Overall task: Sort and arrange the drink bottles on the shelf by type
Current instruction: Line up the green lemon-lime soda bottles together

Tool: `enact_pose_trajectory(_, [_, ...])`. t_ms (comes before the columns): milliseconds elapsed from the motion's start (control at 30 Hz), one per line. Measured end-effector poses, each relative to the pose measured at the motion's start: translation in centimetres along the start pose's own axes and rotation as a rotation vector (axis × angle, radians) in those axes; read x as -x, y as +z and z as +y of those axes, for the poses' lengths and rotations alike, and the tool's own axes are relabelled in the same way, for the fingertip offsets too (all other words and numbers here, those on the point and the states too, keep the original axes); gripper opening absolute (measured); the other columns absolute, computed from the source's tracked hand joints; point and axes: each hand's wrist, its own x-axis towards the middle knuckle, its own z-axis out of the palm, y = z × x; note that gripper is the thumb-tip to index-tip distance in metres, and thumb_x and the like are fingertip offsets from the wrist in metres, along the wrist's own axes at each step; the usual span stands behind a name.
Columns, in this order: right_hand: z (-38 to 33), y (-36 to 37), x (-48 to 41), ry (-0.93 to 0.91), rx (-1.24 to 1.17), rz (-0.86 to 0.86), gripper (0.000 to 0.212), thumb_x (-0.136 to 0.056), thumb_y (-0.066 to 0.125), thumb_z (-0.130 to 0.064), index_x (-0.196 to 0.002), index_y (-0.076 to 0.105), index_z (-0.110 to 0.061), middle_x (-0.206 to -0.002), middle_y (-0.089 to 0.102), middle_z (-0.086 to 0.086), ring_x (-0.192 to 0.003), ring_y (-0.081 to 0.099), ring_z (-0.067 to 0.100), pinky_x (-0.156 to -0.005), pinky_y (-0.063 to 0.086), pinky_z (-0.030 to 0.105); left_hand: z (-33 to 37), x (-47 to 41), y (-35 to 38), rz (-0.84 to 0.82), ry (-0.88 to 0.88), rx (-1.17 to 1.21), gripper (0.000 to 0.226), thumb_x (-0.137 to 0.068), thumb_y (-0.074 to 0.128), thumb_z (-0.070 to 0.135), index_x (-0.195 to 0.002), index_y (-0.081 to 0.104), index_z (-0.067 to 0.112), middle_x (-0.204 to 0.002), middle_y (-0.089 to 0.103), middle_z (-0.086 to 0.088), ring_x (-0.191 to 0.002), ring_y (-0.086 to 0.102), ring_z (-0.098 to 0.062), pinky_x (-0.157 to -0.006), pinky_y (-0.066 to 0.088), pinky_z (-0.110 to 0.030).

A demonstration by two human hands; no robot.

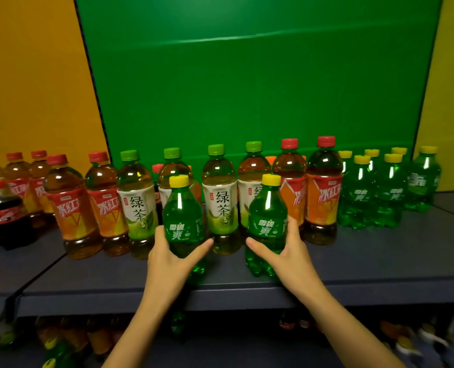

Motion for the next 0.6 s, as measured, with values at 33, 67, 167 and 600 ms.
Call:
enact_pose_trajectory(33, [-0.2, -0.7, 0.2, 0.001, -0.041, -0.005, 0.077, -0.063, 0.076, -0.04, -0.129, 0.037, -0.033, -0.125, 0.056, -0.012, -0.115, 0.055, 0.007, -0.098, 0.047, 0.034, 0.7, 0.1, 0.5, -0.016, 0.016, 0.023, 0.058, -0.065, 0.081, 0.027, -0.111, 0.047, 0.023, -0.1, 0.061, 0.018, -0.091, 0.058, 0.01, -0.074, 0.044, -0.013])
enact_pose_trajectory(67, [-0.3, -1.6, 0.4, 0.006, -0.082, -0.005, 0.077, -0.061, 0.074, -0.043, -0.128, 0.039, -0.035, -0.122, 0.058, -0.015, -0.113, 0.056, 0.004, -0.098, 0.048, 0.035, 1.6, 0.2, 1.2, -0.037, 0.032, 0.05, 0.058, -0.065, 0.08, 0.028, -0.112, 0.045, 0.027, -0.101, 0.061, 0.02, -0.091, 0.058, 0.014, -0.076, 0.045, -0.012])
enact_pose_trajectory(167, [-1.1, -4.3, 0.9, 0.017, -0.142, 0.025, 0.071, -0.061, 0.07, -0.045, -0.125, 0.039, -0.041, -0.119, 0.057, -0.022, -0.106, 0.055, -0.011, -0.091, 0.05, 0.02, 4.1, 0.6, 3.6, -0.093, 0.065, 0.14, 0.06, -0.062, 0.074, 0.039, -0.112, 0.041, 0.034, -0.102, 0.059, 0.024, -0.09, 0.056, 0.02, -0.072, 0.045, -0.002])
enact_pose_trajectory(600, [-0.6, -24.9, -0.7, -0.043, 0.003, 0.189, 0.061, -0.081, 0.065, -0.022, -0.131, 0.032, -0.029, -0.113, 0.048, -0.03, -0.101, 0.051, -0.014, -0.077, 0.042, -0.003, 13.0, 2.6, 22.6, -0.267, 0.192, 0.226, 0.066, -0.068, 0.078, 0.031, -0.12, 0.038, 0.025, -0.107, 0.054, 0.028, -0.1, 0.051, 0.019, -0.088, 0.039, -0.002])
